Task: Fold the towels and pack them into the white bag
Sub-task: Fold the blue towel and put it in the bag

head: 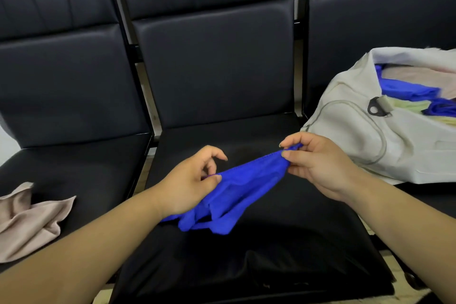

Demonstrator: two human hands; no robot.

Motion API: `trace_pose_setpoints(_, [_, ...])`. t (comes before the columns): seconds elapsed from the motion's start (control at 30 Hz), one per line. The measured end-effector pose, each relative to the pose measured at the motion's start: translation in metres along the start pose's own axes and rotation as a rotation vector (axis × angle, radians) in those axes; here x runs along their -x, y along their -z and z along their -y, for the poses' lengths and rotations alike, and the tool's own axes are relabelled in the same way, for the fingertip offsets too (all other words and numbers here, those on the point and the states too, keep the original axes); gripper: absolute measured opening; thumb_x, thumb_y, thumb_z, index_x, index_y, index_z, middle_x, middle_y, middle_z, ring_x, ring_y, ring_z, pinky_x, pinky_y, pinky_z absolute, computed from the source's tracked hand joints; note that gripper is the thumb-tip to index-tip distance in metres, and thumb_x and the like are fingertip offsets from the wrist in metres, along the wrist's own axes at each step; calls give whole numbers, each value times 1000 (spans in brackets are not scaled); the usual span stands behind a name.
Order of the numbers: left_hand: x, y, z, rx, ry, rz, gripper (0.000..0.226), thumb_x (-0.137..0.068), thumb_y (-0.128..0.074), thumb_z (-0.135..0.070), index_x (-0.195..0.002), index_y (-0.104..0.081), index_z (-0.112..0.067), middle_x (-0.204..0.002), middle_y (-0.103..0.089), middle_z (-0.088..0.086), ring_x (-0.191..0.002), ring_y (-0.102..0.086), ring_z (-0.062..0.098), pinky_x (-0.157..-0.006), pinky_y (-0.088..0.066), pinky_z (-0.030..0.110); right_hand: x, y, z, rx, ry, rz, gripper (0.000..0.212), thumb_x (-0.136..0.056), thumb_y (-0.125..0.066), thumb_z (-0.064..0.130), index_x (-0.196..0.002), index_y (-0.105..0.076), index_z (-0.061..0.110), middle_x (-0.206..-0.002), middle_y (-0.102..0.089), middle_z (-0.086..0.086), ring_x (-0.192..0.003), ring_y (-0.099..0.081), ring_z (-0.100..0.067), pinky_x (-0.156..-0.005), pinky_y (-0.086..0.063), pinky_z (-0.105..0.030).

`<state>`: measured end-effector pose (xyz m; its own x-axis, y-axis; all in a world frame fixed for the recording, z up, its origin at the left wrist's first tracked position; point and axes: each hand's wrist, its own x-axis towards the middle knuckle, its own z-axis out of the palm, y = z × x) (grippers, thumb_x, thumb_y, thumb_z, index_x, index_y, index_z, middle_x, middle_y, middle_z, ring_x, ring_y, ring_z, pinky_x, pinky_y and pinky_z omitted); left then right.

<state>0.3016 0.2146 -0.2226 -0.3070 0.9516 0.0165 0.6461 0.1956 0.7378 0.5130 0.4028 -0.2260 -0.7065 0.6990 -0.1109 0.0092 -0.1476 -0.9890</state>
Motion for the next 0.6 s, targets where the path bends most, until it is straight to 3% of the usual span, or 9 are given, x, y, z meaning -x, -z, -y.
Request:
trace_pose_setpoints(0.13, [3,-4,-16,-40,-68,-8,26,-95,-67,-22,-109,-64,-44,-83,-56,-9,-67,-53,4,-69,-48,22,7,-4,7,-78,23,5,21,-94,-59,-10,-94,-68,9,-89,-71,-9,-85,-74,-22,-73,-60,-32])
trace_pose_setpoints(0.23, [5,-8,-21,-55,-63,-41,19,-91,-74,-27,-100,-72,-43,-83,-60,-17,-78,-59,5,-77,-52,24,13,-4,12,-82,49,14,20,-93,-60,-9,-95,-68,9,-90,-72,-9,-85,-74,-23,-72,-59,-32])
trace_pose_setpoints(0.33, [5,-9,-25,-30,-48,-82,18,-90,-75,-25,-98,-73,-40,-81,-63,-22,-77,-61,2,-76,-51,21,19,-3,16,-89,65,40,20,-93,-60,-9,-94,-68,9,-91,-72,-10,-87,-74,-24,-73,-59,-33])
trace_pose_setpoints(0.5, [3,-8,-27,79,9,-188,18,-85,-81,-20,-80,-73,-36,-74,-68,-11,-64,-60,3,-65,-51,21,26,0,23,-117,78,66,18,-91,-61,-10,-93,-66,8,-87,-71,-7,-88,-74,-25,-74,-61,-36])
trace_pose_setpoints(0.6, [3,-7,-26,138,20,-251,26,-81,-84,-15,-76,-70,-36,-81,-68,-4,-70,-65,10,-68,-54,23,28,1,23,-104,74,60,17,-91,-62,-11,-93,-66,5,-83,-72,-7,-85,-73,-24,-73,-62,-34])
